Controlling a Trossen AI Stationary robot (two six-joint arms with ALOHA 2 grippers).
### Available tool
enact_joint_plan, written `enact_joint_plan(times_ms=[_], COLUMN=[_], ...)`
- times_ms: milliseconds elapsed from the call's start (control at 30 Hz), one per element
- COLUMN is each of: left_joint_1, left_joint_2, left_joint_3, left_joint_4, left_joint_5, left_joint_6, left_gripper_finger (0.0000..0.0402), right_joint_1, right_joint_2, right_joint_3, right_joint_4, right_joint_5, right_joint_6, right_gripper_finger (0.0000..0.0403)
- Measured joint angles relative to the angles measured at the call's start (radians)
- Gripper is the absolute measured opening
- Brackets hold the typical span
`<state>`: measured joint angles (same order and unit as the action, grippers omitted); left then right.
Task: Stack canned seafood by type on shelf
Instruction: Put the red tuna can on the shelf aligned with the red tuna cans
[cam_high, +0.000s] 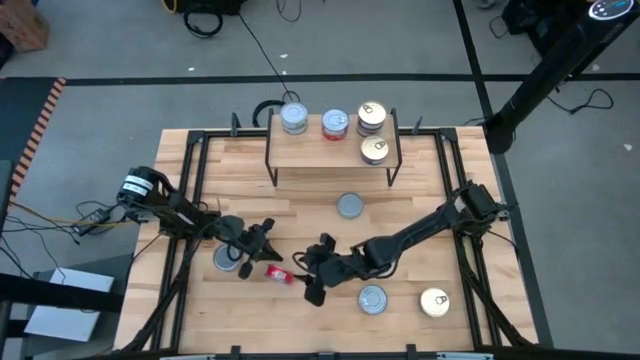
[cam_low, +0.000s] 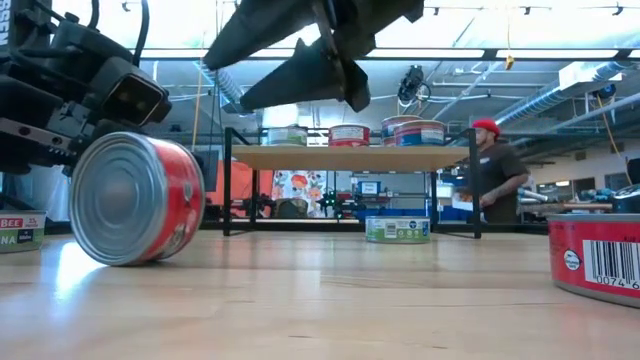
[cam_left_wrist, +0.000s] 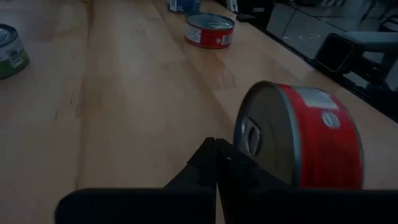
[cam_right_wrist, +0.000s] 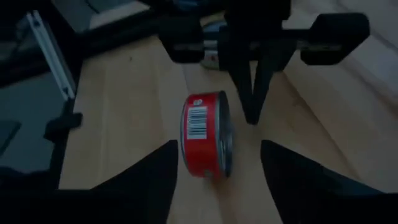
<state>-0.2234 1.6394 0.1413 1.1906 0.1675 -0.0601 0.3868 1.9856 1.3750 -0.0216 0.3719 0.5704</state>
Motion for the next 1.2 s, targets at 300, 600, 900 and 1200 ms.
enact_joint_plan(times_ms=[300, 600, 900, 1200], left_joint_1=[-0.001, -0.008, -0.008, -0.008], left_joint_2=[0.004, 0.003, 0.003, 0.003], left_joint_3=[-0.003, -0.003, -0.008, -0.009], left_joint_4=[-0.03, -0.059, -0.059, -0.059], left_joint_5=[-0.016, -0.051, -0.078, -0.081], left_joint_6=[-0.004, -0.023, -0.023, -0.023], left_gripper_finger=[0.0006, 0.0006, 0.0006, 0.0006], right_joint_1=[0.025, 0.02, 0.012, 0.012], right_joint_2=[0.15, 0.304, 0.388, 0.385], right_joint_3=[0.216, 0.463, 0.566, 0.568], right_joint_4=[-0.173, -0.361, -0.468, -0.503], right_joint_5=[0.061, 0.08, 0.107, 0.098], right_joint_6=[0.011, 0.007, -0.003, -0.013], right_gripper_finger=[0.0255, 0.027, 0.0271, 0.0183])
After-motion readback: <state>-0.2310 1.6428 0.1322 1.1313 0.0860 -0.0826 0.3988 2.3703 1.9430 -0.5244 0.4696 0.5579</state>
